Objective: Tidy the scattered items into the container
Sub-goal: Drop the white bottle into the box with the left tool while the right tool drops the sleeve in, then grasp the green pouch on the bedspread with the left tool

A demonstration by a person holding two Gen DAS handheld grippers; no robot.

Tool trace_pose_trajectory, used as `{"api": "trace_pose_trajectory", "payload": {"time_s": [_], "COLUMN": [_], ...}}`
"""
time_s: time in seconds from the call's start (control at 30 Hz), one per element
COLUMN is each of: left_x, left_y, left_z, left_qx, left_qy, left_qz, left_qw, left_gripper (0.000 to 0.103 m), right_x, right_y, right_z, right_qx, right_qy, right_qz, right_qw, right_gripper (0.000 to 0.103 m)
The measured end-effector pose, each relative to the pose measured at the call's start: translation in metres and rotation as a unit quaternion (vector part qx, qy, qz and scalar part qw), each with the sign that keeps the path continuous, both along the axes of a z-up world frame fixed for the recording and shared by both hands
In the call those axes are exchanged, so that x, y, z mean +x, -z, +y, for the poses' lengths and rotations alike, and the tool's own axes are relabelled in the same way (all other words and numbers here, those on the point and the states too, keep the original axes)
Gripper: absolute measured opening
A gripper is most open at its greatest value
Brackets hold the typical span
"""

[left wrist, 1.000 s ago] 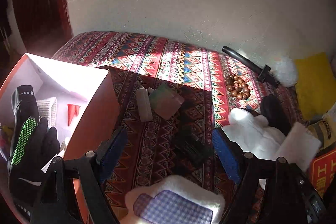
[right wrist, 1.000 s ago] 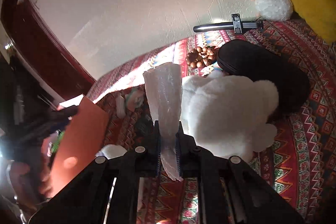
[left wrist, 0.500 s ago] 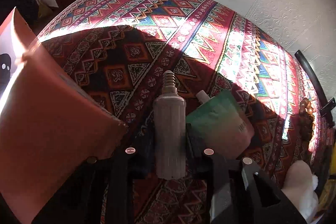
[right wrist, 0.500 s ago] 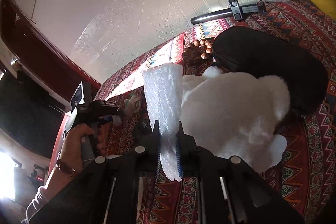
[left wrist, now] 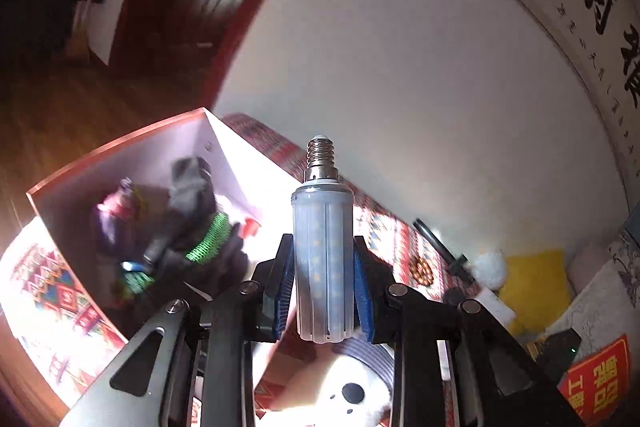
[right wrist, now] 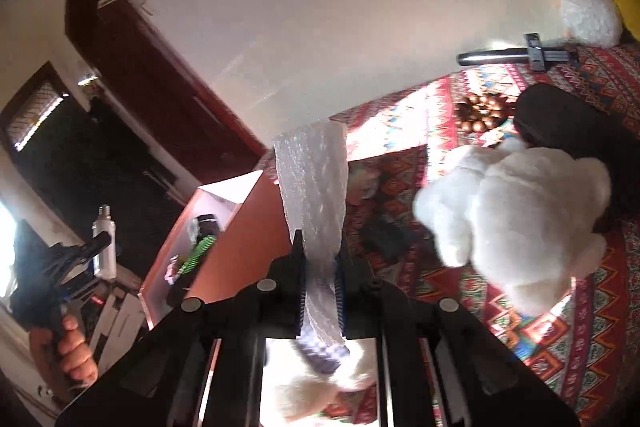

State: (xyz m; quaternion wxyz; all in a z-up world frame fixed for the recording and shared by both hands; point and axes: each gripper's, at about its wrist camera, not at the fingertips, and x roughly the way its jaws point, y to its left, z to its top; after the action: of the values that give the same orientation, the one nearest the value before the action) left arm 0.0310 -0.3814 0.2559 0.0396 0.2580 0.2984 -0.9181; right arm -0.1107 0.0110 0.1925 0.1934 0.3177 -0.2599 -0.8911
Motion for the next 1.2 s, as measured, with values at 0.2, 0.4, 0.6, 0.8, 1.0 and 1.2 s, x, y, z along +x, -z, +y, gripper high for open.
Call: {"api": "trace_pose_trajectory", "payload": {"time_s": [0.2,0.4,0.6,0.8,1.0,1.2], "left_x": [-0.011,-0.032,-0.017,-0.02,-0.099,-0.246], "left_y": [0.009,0.034,0.02,0.001,0.018,0.106], "left_z": [-0.09,-0.112,-0.109,-0.059,0.095,0.214], "left_qx": [0.018,0.03,0.024,-0.004,-0.059,-0.17], "left_qy": [-0.042,-0.042,-0.042,0.04,0.189,0.229], "left_qz": [0.01,-0.033,0.01,0.019,-0.058,-0.248], "left_qw": [0.9989,0.9981,0.9988,0.999,0.9785,0.9257], "left_gripper": [0.024,0.084,0.085,0.085,0.092,0.092], "right_x": [-0.009,-0.091,-0.074,-0.006,0.01,0.0], "right_y": [-0.079,-0.084,-0.085,-0.073,-0.003,0.019], "right_z": [-0.142,-0.245,-0.209,-0.089,0.025,0.086], "right_qx": [0.031,0.143,0.116,0.078,0.024,-0.049], "right_qy": [-0.134,-0.109,-0.065,0.025,0.118,0.139], "right_qz": [0.08,0.056,0.07,0.089,0.012,-0.016], "right_qw": [0.987,0.982,0.989,0.993,0.993,0.989], "right_gripper": [0.011,0.065,0.083,0.083,0.083,0.083]}}
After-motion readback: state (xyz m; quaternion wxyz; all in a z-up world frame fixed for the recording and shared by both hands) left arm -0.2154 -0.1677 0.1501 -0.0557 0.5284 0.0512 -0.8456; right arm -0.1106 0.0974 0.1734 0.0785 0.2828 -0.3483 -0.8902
